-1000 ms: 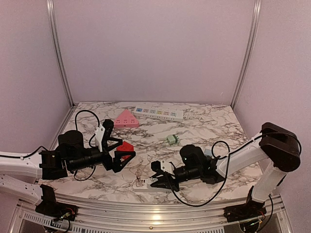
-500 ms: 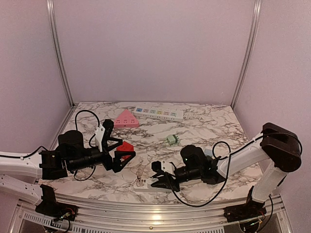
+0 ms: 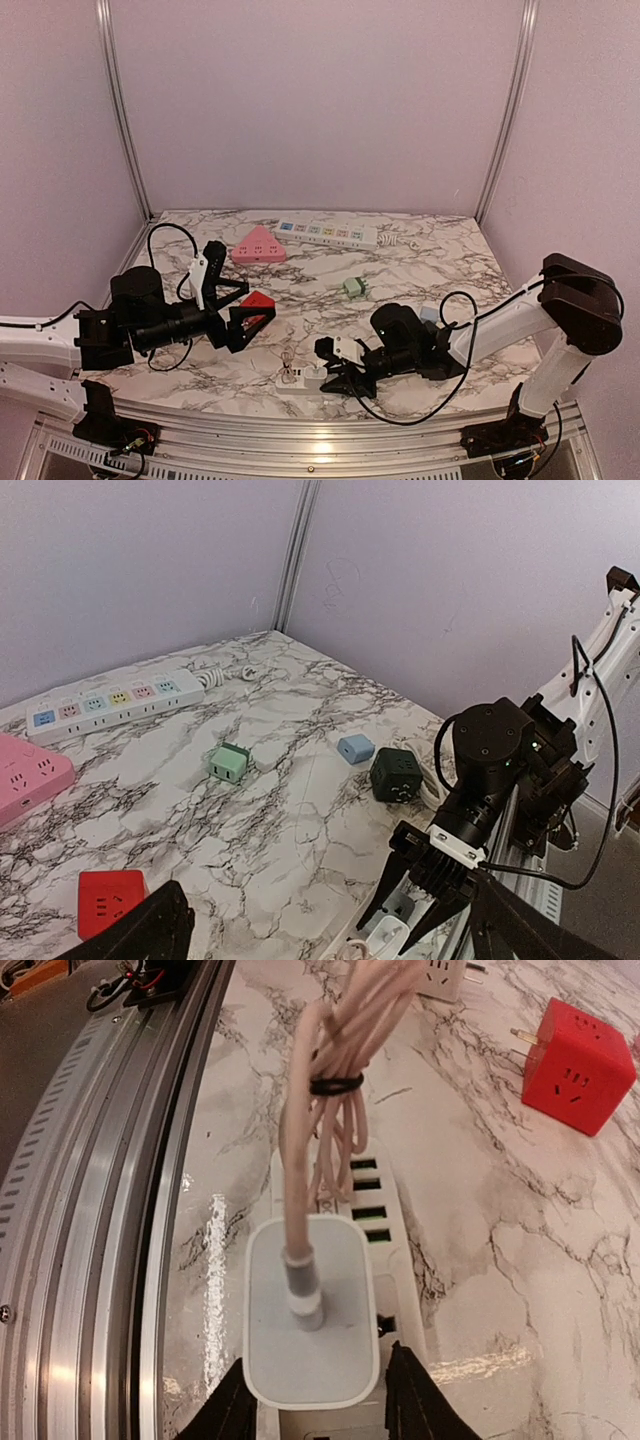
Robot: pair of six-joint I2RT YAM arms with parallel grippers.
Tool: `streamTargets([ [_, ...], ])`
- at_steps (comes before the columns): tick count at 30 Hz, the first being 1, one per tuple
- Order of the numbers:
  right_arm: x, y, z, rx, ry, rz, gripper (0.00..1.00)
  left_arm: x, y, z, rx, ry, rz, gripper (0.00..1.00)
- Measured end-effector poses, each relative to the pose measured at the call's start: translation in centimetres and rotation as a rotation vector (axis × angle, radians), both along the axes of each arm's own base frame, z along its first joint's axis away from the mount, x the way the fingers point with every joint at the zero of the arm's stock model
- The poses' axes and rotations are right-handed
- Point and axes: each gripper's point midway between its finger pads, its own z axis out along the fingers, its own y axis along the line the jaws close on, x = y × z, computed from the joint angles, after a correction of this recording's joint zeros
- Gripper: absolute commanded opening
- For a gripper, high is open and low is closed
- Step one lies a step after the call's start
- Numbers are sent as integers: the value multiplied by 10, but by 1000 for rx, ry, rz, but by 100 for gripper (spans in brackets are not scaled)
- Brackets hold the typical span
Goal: Insert the plug
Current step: Insert the plug into the socket slot.
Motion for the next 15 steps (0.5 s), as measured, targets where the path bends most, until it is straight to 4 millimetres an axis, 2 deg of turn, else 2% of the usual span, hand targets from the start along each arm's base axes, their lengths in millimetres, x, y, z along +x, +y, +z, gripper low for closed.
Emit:
streamTargets([
  [6, 2, -1, 0, -6, 0, -14, 50, -2, 4, 2, -11, -4, 1, 99],
  [11, 5, -4, 13, 13, -15, -45, 73, -3, 6, 3, -18, -6, 1, 99],
  [14, 8, -9, 29, 43, -46, -80, 83, -4, 7, 5, -24, -9, 1, 99],
  [15, 9, -11, 34, 54, -55, -86, 97, -4, 8, 5, -27, -11, 2, 99],
])
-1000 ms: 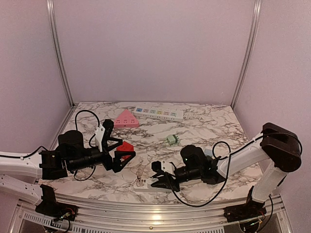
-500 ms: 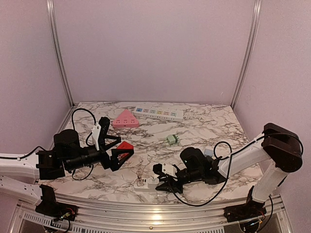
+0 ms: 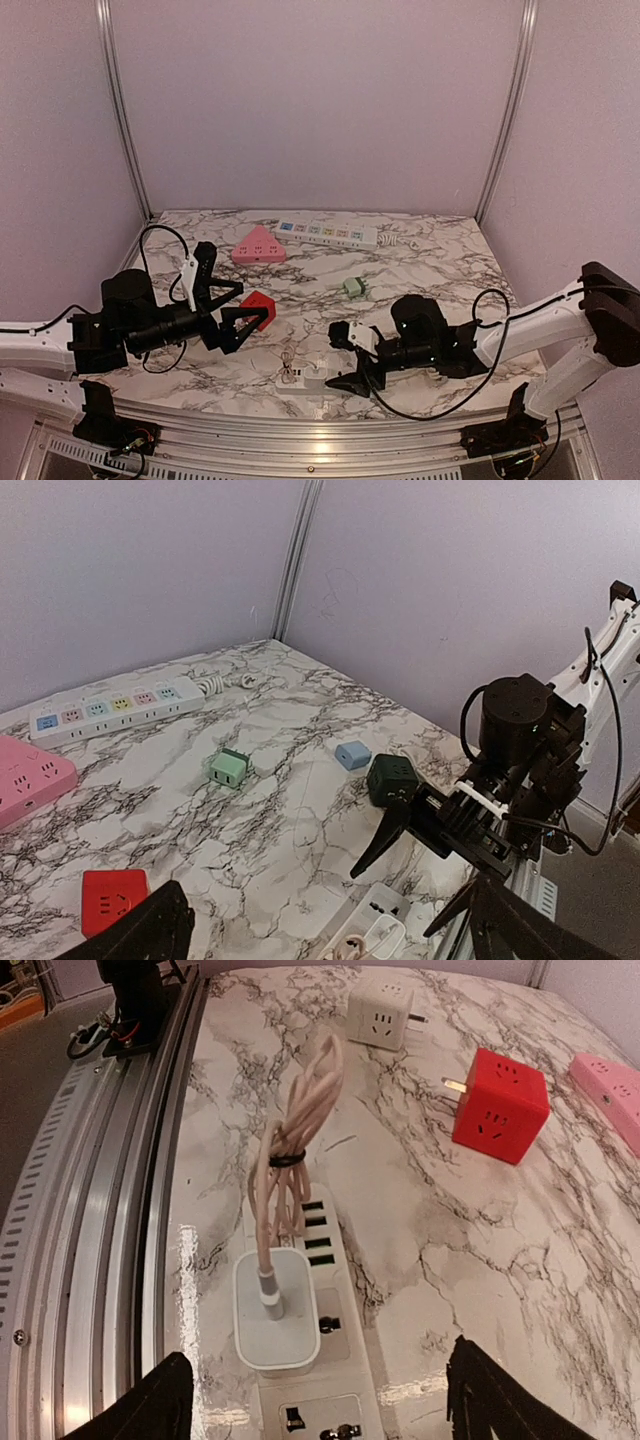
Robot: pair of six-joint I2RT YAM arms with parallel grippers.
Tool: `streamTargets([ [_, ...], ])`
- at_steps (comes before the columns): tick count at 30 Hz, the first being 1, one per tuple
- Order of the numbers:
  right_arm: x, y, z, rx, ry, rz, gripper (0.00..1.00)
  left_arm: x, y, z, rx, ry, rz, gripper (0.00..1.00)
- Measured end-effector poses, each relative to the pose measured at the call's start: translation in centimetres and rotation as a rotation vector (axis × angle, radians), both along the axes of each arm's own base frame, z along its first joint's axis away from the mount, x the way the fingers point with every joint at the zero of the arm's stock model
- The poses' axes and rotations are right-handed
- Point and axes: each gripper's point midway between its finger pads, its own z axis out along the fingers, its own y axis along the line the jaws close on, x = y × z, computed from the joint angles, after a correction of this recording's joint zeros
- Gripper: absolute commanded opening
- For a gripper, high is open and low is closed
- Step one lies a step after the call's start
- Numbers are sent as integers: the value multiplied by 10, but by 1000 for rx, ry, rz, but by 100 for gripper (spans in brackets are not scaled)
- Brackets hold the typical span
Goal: Insert the plug
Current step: Insert the plug into the socket slot, then move the socket to the center of the board.
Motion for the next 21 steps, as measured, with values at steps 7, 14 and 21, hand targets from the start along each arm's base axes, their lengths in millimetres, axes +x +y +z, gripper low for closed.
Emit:
streamTargets([
  [7, 3, -21, 39, 75, -67, -80, 99, -3, 8, 0, -20, 1, 9, 99],
  [14, 38, -63, 94, 199, -115, -424, 99, 7, 13, -8, -12, 47, 82, 99],
  [21, 59, -129, 127, 367, -70, -781, 97, 21, 15, -33, 93, 175, 182, 99],
])
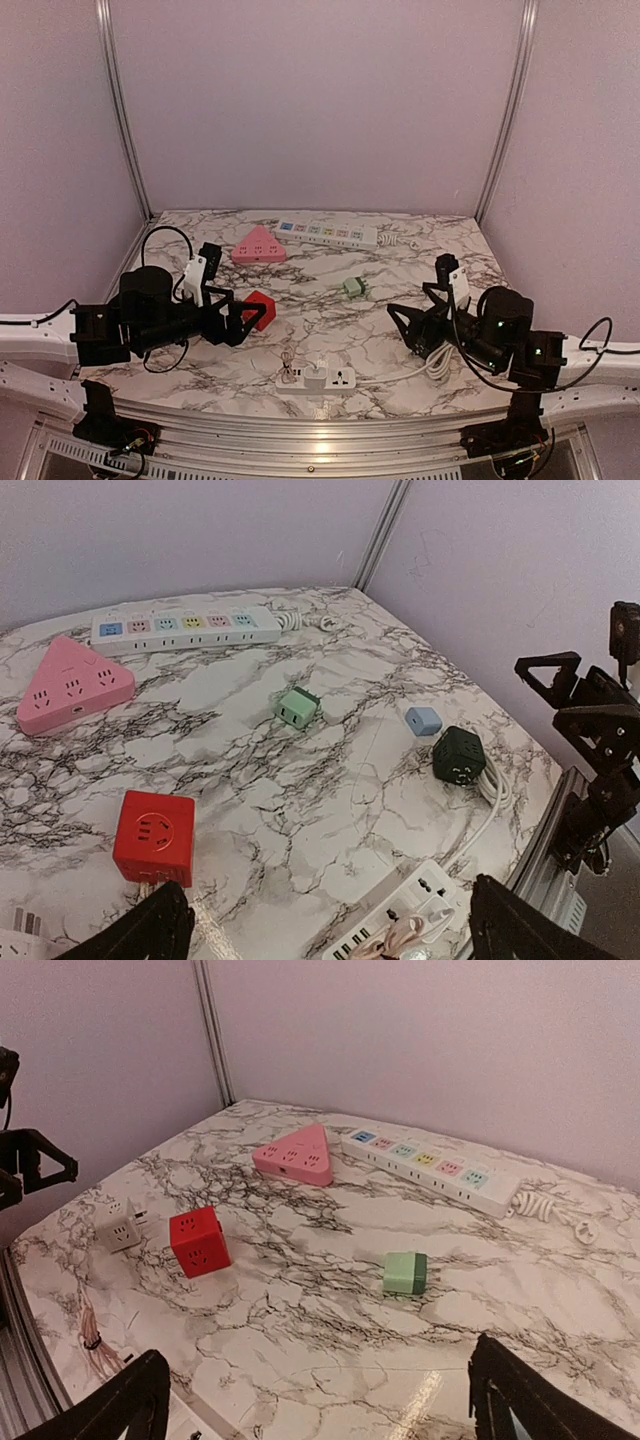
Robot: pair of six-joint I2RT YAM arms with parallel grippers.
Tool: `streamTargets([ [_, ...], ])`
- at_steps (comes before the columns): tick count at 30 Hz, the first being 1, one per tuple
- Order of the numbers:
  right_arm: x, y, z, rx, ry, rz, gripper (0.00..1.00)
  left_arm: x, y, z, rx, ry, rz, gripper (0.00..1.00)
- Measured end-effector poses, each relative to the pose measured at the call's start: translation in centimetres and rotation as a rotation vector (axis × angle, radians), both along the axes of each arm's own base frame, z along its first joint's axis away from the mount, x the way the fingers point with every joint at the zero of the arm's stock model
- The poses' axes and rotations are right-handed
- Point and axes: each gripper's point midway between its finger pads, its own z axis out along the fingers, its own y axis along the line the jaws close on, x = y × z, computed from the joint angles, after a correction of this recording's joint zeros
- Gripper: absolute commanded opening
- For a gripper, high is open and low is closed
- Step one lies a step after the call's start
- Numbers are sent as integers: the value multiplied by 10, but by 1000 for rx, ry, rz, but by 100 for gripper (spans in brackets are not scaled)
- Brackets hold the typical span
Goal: Insert the plug
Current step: Move the socket to the center of the board.
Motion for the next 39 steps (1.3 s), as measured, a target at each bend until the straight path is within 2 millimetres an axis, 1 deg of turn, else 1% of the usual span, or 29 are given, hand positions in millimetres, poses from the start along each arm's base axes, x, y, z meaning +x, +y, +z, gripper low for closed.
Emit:
streamTargets([
  [2, 3, -10, -4, 11, 36, -58, 97, 1, 4, -2, 9, 33, 25, 99],
  [4, 7, -21, -18, -10, 94, -123, 97, 1, 9, -6, 12, 62, 47, 99],
  [7, 12, -35, -44, -75, 186, -218, 97, -1, 22, -9, 22, 94, 90, 99],
  [8, 12, -37, -48, -85, 201, -232, 98, -1, 25, -9, 22, 96, 99, 99],
  [10, 14, -44, -58, -106, 245, -277, 99, 1, 36, -8, 32, 93, 146, 99],
  [12, 16, -45, -63, -106, 272, -303, 99, 7, 49, -12, 63, 90, 206, 99],
  [14, 17, -45, -67, -101, 295, -317, 99, 18, 65, -18, 114, 100, 291, 99],
  [17, 18, -43, -71, -83, 323, -329, 99, 39, 87, -20, 153, 118, 409, 99],
  [19, 18, -42, -72, -68, 338, -335, 99, 51, 98, -20, 163, 131, 469, 99],
  [21, 18, -41, -72, -47, 347, -341, 99, 65, 105, -20, 178, 148, 519, 99],
  [24, 19, -39, -71, 8, 363, -350, 99, 82, 106, -19, 193, 172, 560, 99],
  [26, 18, -39, -78, 63, 382, -361, 99, 95, 103, -19, 200, 196, 574, 99],
  [28, 16, -42, -94, 94, 411, -376, 99, 108, 99, -20, 199, 225, 588, 99],
  [30, 11, -46, -121, 109, 458, -391, 99, 120, 98, -23, 193, 255, 608, 99],
  [31, 11, -46, -126, 128, 446, -399, 98, 126, 99, -26, 188, 276, 620, 99],
  [34, 13, -35, -122, 234, 438, -394, 98, 138, 100, -36, 173, 323, 639, 99],
  [36, 8, -18, -121, 264, 447, -361, 99, 144, 97, -42, 165, 348, 637, 99],
  [37, 4, -8, -122, 267, 465, -338, 99, 147, 93, -43, 159, 357, 627, 99],
  [38, 0, -2, -127, 254, 483, -326, 98, 150, 88, -44, 158, 363, 616, 99],
  [39, -4, 2, -137, 229, 510, -317, 98, 155, 82, -43, 154, 367, 602, 99],
])
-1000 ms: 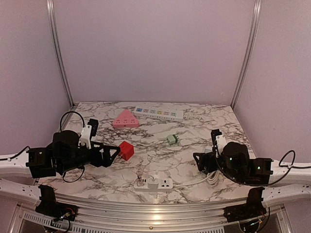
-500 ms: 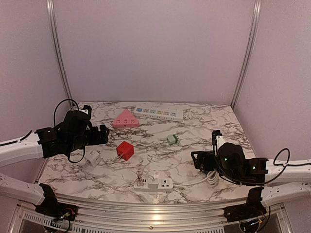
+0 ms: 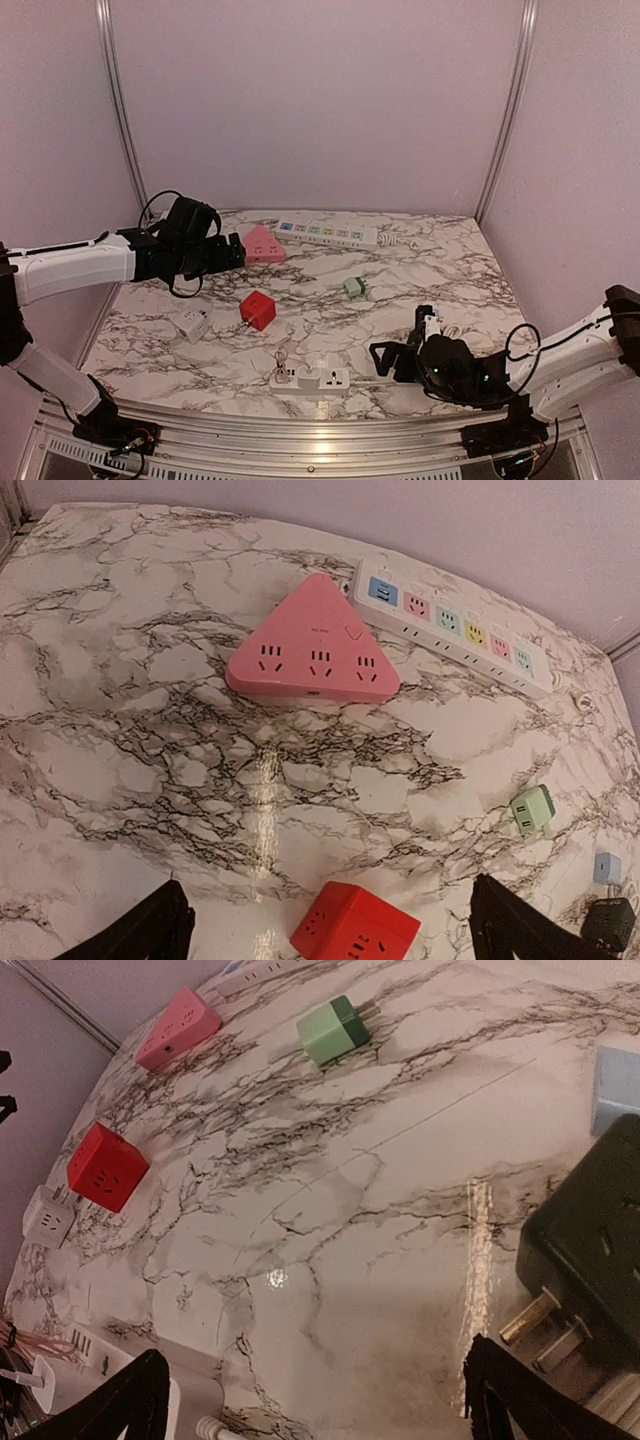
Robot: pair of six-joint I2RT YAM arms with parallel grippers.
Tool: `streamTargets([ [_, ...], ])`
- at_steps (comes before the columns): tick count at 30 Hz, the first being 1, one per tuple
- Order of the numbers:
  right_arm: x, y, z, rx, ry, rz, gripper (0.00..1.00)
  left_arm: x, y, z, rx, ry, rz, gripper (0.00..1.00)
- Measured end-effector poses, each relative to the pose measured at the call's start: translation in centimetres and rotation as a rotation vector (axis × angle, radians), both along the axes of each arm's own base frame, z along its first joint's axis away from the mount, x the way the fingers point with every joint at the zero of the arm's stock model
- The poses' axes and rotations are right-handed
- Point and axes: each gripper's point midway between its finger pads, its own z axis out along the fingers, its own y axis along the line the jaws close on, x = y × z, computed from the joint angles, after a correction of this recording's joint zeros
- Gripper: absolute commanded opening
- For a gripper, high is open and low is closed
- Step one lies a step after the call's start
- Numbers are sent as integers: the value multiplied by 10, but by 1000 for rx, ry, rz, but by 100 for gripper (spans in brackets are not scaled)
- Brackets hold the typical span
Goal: Insert the plug
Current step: Move the socket to the center of the board.
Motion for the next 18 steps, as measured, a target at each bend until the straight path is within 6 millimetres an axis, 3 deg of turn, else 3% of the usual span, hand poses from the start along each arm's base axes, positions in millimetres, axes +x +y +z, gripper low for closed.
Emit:
streamTargets([
  [2, -9, 3, -17, -42, 56, 25, 98, 13, -14, 7, -12, -12, -26, 99],
  [5, -24, 14, -15, -93, 66, 64, 99, 33, -28, 19, -9, -46, -52, 99],
  [9, -53, 39, 24, -42, -8, 146, 99, 66, -32, 20, 4, -61, -44, 99],
  [18, -60, 3, 87, 103, -220, 155, 99, 149, -16, -23, 14, -6, 22, 99],
])
